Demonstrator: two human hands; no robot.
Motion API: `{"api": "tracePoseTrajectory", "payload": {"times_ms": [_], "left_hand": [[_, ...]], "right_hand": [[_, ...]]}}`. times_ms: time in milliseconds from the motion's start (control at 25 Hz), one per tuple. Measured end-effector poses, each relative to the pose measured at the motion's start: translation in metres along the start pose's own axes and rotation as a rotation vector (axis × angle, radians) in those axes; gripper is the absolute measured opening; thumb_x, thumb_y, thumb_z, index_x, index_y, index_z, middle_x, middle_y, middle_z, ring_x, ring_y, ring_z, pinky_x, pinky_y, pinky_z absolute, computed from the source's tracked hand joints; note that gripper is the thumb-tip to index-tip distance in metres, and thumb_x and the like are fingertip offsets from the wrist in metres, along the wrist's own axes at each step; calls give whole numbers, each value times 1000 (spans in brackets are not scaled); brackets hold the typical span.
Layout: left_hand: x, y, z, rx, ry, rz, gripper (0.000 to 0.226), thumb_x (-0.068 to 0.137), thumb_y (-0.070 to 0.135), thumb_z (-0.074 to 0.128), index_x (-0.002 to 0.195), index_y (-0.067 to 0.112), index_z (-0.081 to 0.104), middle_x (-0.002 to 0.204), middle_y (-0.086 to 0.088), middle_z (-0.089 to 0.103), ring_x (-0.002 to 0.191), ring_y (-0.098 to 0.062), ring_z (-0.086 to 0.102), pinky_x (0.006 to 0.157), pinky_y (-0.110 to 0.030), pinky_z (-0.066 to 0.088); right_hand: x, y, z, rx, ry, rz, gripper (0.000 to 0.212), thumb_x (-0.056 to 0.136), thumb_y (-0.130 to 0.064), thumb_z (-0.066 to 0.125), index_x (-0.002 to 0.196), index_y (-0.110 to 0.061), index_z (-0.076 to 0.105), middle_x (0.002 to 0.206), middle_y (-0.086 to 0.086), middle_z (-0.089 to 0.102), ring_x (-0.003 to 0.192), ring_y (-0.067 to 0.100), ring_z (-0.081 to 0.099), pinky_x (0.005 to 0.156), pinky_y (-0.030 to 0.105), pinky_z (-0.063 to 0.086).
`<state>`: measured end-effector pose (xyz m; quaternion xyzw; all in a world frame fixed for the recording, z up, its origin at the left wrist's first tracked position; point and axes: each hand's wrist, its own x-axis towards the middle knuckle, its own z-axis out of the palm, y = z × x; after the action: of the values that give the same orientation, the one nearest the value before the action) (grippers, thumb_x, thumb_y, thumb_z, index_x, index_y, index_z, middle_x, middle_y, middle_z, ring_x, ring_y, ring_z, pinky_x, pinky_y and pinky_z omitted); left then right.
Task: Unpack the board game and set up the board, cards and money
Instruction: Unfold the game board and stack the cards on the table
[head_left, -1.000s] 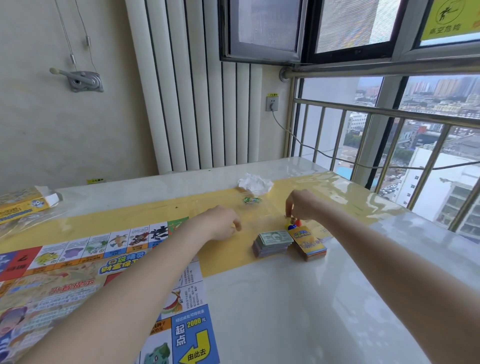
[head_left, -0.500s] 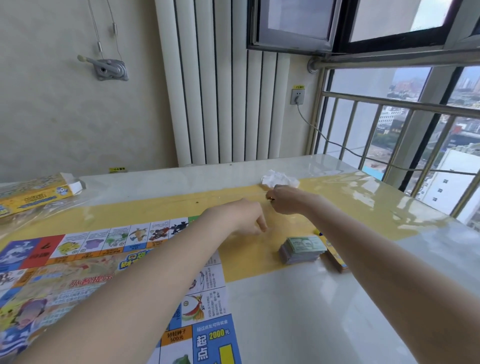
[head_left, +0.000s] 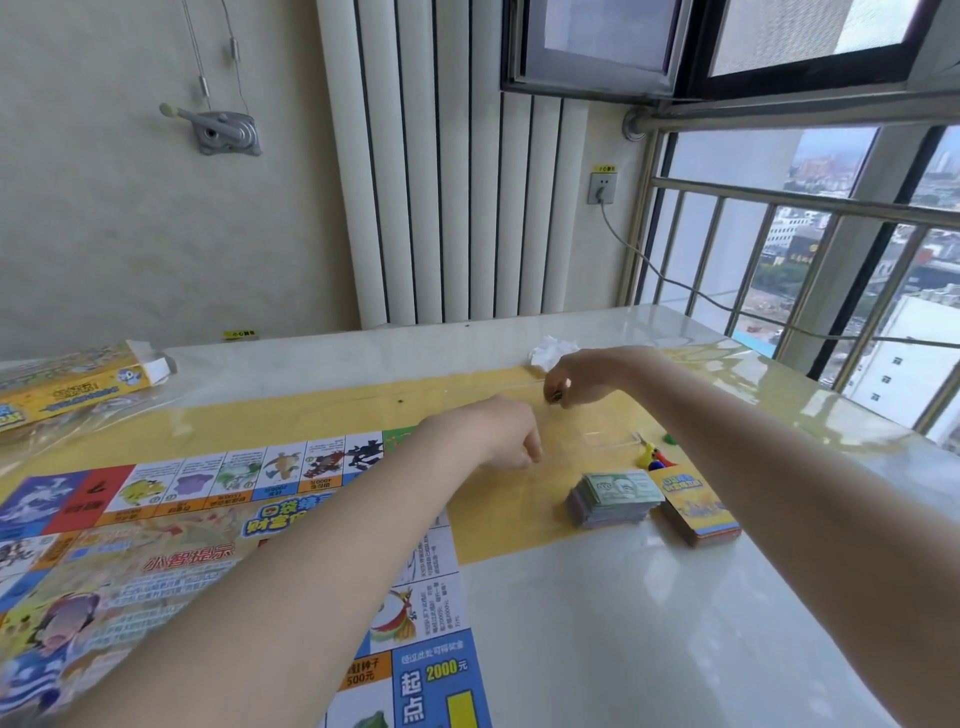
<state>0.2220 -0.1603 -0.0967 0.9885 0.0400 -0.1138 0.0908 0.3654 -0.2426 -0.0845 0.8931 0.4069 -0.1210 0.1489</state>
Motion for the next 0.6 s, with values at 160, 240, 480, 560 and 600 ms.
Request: {"api": "tracePoseTrajectory", "payload": {"times_ms": [160,240,480,560,600], "left_hand": [[-2,3,0,-5,2,-15,31,95,18,50,122,24,62,138,-1,48,118,-22,52,97,-32,44],[-2,3,1,-6,2,-17,31,94,18,50,122,24,62,139,-1,47,120,-23,51,99,-32,43],[-5,5,1,-7,10,-15,31,95,16,49,123,23,61,141,-2,46,122,-24,50,99,-31,42],[-5,5,0,-14,11,-22,31,95,16,49,123,23,61,140,-3,46,121,-24,50,97,-31,42],[-5,5,0,-17,10,-25,31,95,16,49,123,23,61,140,-3,47,121,-24,50,96,-30,42]], "right_hand": [[1,-3,-2,36,27,20,37,86,-11,53,123,-11,53,117,12,60,94,26,62,68,27,47],[-1,-6,-2,71,20,28,36,87,-8,52,123,-8,52,108,12,59,81,24,58,53,20,41],[-1,-7,0,117,38,27,30,87,-7,51,117,-3,55,89,9,53,75,21,51,58,22,41],[-2,-4,2,113,82,39,28,86,-5,51,113,-5,61,86,7,53,75,19,49,55,22,37],[-3,-2,3,139,112,47,28,85,-5,53,111,-5,63,85,8,55,75,19,49,56,23,38]]}}
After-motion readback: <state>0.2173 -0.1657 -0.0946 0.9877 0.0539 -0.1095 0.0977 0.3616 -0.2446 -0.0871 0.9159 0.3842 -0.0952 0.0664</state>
